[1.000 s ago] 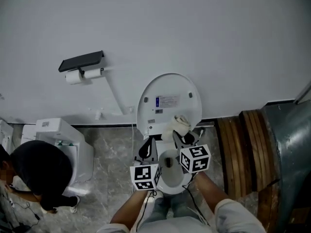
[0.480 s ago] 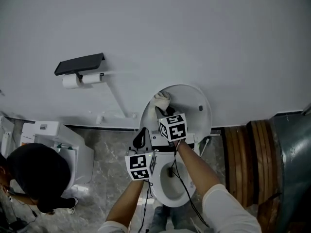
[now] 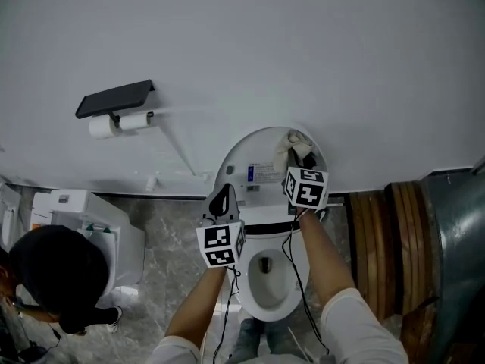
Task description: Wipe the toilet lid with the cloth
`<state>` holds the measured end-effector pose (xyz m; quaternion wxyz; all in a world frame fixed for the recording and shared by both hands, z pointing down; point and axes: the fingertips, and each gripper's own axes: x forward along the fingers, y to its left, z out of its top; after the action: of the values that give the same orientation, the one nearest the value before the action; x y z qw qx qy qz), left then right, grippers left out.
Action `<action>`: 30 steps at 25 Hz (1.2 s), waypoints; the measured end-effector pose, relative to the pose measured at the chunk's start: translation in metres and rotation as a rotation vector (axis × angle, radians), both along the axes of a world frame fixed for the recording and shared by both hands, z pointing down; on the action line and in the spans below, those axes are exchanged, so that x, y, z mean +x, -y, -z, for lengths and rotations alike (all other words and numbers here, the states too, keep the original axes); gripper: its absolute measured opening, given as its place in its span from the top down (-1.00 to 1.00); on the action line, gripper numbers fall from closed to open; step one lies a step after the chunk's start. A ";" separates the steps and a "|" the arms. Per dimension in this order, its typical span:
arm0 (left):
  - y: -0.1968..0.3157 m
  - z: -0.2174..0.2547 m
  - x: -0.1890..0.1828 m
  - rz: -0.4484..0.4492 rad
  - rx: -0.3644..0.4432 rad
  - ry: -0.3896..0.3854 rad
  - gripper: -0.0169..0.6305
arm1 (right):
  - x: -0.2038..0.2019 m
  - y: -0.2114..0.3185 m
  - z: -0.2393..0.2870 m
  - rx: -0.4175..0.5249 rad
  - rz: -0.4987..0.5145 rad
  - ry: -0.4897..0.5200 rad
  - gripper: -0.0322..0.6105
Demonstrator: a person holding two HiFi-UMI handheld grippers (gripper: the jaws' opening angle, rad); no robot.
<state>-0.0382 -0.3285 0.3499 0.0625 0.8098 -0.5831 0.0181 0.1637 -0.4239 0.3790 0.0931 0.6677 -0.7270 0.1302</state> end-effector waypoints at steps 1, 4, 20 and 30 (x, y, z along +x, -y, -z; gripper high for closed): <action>0.002 -0.002 0.002 -0.002 0.001 0.005 0.91 | 0.009 -0.001 -0.002 -0.009 -0.019 -0.010 0.60; 0.005 -0.005 0.002 0.003 0.007 0.008 0.91 | 0.004 -0.004 -0.005 0.002 0.006 -0.046 0.60; -0.009 -0.053 -0.086 0.171 -0.071 0.002 0.91 | -0.161 -0.022 -0.069 0.029 0.353 -0.122 0.60; -0.012 -0.053 -0.031 0.082 -0.064 0.002 0.91 | 0.051 -0.031 -0.087 -0.058 -0.061 -0.156 0.60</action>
<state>-0.0691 -0.3168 0.4031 0.0887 0.7828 -0.6149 0.0349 0.2150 -0.3933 0.4661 0.1646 0.6947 -0.6928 0.1015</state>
